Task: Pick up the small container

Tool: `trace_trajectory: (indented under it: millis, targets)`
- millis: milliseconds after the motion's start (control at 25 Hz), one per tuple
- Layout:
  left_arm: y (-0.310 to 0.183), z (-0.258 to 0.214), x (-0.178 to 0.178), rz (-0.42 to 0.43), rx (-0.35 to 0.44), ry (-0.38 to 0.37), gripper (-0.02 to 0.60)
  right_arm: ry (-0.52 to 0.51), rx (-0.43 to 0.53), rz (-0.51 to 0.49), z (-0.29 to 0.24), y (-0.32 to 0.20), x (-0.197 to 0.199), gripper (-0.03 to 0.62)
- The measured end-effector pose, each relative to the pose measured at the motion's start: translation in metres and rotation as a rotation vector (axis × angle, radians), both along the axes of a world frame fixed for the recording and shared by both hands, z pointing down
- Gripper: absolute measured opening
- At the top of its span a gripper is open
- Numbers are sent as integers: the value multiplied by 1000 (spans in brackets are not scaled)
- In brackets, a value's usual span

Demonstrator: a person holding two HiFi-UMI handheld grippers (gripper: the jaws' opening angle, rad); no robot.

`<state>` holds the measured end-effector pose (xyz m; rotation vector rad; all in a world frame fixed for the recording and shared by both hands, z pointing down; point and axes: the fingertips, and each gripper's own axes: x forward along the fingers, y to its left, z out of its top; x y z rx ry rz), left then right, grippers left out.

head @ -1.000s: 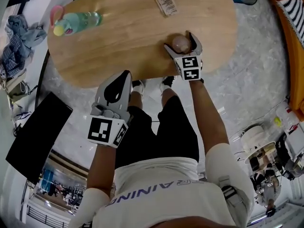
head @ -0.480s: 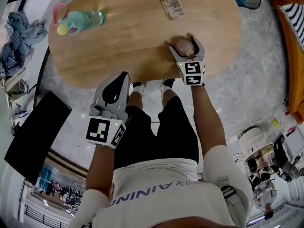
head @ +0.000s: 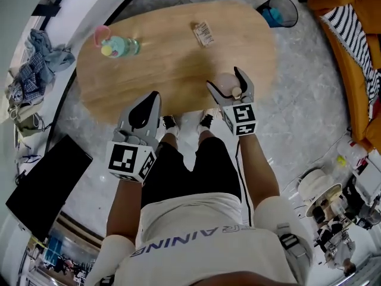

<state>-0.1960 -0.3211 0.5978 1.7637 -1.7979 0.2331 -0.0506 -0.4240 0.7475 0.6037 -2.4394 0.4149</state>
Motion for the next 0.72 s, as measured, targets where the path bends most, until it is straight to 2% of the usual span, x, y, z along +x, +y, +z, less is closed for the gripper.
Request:
trace_trajectory:
  millis: [240,440,720]
  targets:
    - [4,-75,-2,19,87,-58,0,-77,31,44,-123,2,-4,428]
    - [18,-133,9,40,141,-85,0,-146,57,41,-223,19,-6,428]
    - [40,-208,23,47,249,-80,0,-228,149,25,-342,47,2,428]
